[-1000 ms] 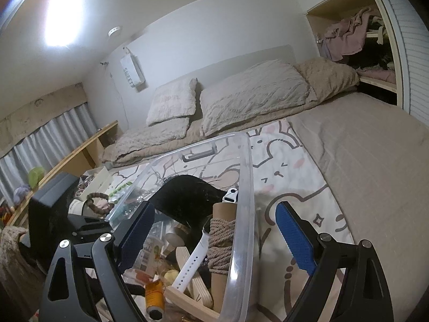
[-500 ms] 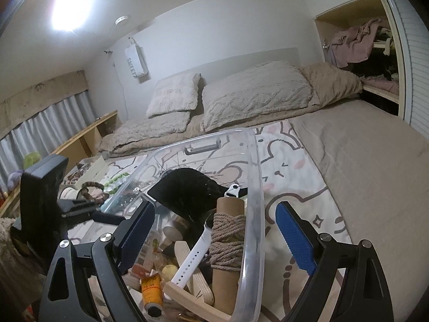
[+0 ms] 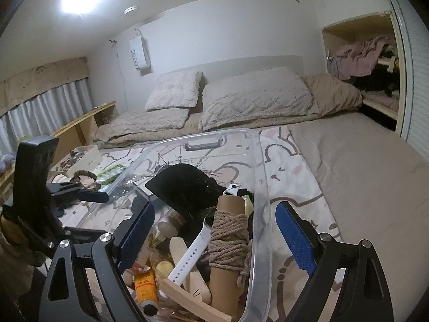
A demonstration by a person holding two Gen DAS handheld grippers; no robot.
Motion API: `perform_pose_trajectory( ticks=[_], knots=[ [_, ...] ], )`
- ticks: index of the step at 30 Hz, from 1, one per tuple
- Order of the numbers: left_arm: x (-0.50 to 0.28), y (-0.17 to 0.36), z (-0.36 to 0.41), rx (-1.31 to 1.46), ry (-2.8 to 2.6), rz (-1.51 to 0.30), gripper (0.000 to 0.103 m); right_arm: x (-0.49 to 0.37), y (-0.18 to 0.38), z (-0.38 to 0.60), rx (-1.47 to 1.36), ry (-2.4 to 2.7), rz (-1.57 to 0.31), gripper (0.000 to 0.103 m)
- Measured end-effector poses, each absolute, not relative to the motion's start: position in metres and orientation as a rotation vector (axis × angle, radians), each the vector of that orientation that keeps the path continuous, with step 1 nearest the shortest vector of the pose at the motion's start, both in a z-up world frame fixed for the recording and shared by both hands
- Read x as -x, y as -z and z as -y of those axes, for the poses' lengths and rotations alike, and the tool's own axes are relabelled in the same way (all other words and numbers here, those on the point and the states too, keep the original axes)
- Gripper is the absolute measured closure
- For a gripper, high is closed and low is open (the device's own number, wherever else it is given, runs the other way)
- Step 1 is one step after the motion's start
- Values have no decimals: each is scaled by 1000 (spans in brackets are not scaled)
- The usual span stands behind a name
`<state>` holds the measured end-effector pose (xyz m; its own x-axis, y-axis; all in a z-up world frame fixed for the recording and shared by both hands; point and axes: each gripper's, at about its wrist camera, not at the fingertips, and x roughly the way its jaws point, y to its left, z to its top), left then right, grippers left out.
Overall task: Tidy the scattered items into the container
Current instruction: 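Withdraw both tools from the box back toward the scattered items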
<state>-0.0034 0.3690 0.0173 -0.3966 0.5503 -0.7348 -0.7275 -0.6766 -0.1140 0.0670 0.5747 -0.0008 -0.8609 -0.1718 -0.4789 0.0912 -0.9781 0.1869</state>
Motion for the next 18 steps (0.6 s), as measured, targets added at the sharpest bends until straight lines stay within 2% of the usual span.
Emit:
perform_pose_trajectory(
  ticks=[18],
  knots=[
    [-7,-52,-327,865,-2254,-203,0,-82,-20,-543,-726,2982,100,0]
  ],
)
